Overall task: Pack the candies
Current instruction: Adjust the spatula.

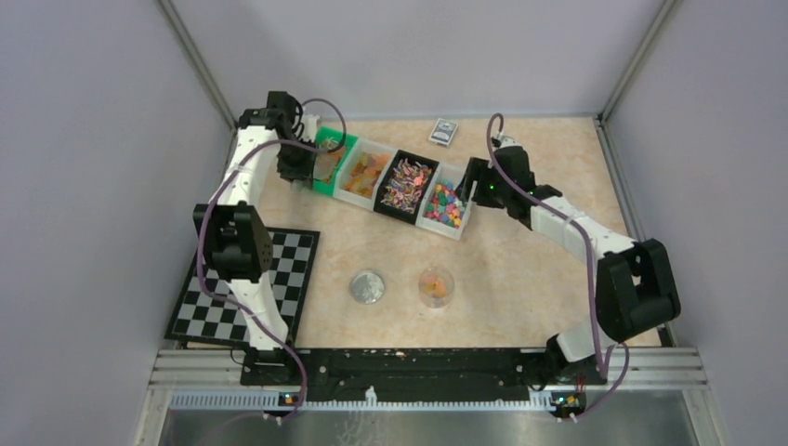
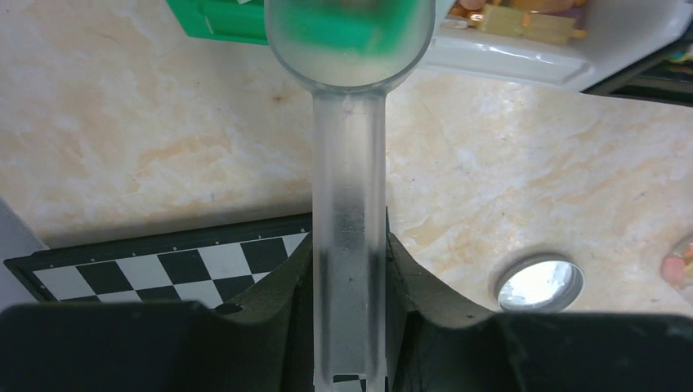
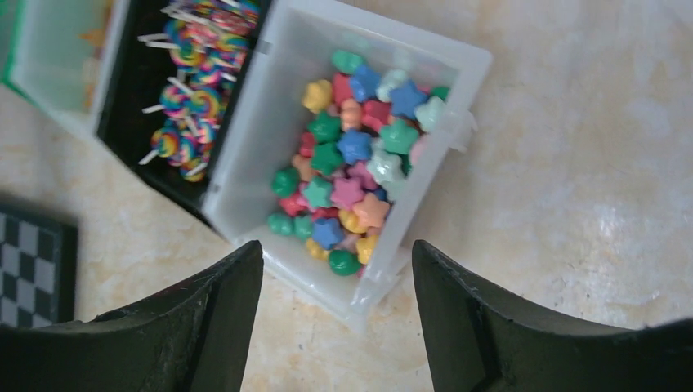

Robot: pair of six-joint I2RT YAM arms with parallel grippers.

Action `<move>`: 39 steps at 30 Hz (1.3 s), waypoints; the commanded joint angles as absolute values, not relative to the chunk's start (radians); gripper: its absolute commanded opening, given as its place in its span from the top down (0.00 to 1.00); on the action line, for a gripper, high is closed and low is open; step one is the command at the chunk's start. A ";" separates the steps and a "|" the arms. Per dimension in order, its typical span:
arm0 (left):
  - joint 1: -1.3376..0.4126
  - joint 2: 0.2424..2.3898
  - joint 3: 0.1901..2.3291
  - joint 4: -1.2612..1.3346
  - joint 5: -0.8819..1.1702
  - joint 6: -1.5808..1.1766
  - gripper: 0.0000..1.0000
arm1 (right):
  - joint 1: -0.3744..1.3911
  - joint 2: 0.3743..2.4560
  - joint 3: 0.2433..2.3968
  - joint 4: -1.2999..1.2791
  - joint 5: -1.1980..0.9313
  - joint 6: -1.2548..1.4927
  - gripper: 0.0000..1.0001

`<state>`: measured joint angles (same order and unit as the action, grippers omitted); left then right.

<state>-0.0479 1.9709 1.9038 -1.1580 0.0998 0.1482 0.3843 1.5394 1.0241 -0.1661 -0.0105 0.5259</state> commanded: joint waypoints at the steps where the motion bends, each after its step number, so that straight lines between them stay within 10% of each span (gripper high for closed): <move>1: -0.049 1.821 1.882 -1.103 0.221 0.131 1.00 | 0.393 1.387 1.079 -0.053 -0.133 0.420 0.33; 8: -0.053 1.710 1.726 -1.068 0.324 0.098 1.00 | 0.537 1.385 0.932 0.554 -0.447 -0.088 0.26; 11: -0.055 1.642 1.660 -1.059 0.361 0.086 1.00 | 0.703 1.409 0.913 0.578 -0.356 -0.497 0.10; 17: -0.059 1.456 1.520 -0.989 0.404 0.050 1.00 | 0.737 1.547 1.034 0.634 -0.627 -0.677 0.11; 27: -0.172 1.280 1.367 -0.911 0.694 0.002 1.00 | 0.859 1.644 1.153 0.518 -0.484 -1.008 0.14; 31: -0.215 1.277 1.360 -0.920 0.688 0.002 1.00 | 0.905 1.654 1.200 0.395 -0.419 -1.141 0.21; 39: -0.235 1.290 1.384 -0.922 0.693 0.002 1.00 | 0.931 1.657 1.169 0.399 -0.363 -1.202 0.79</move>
<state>-0.2283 1.2858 1.3628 -0.9493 0.6525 0.0051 0.9211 1.6539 1.1591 0.3828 -0.3996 -1.1419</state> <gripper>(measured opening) 0.346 0.328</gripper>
